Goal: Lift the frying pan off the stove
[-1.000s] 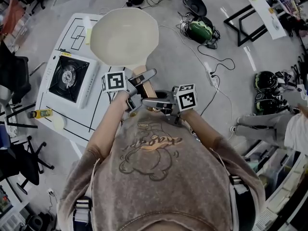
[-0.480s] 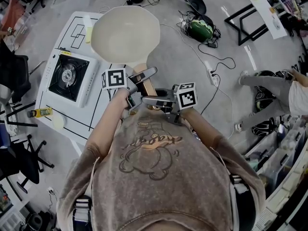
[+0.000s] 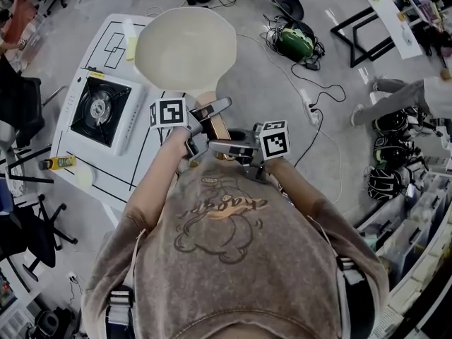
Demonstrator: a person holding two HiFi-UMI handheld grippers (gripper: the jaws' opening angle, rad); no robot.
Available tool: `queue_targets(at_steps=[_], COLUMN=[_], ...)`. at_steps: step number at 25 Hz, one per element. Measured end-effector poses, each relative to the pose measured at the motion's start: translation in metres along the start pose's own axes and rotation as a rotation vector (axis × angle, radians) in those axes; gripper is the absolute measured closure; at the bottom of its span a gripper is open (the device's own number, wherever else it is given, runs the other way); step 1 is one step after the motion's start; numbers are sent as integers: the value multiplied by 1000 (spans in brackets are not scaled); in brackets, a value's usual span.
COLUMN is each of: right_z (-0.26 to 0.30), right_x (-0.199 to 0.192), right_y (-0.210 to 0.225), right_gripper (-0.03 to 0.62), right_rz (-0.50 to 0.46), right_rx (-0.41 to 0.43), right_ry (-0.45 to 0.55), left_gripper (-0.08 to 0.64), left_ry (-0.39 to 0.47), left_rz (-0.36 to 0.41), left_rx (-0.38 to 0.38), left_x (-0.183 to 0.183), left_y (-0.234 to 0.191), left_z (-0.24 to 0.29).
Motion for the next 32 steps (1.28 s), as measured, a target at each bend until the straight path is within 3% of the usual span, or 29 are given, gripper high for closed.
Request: queue_targets(at_steps=[32], right_z=[-7], right_x=[1], right_y=[-3], right_gripper=[422], right_rz=[17], right_rx=[-13], right_ry=[0], left_gripper=[367], left_ry=[-22], left_rz=[2], left_rx=[0], left_x=[-5], left_y=[2], left_z=[6])
Point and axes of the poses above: the fingertips, and each gripper's own axes: z forward along the fingers, y to its right, x out of its top, the point moved 8 cm from there along -z, backward along the fingers, and after that the axes turned 11 degrees about y, right-handed, at the moved point
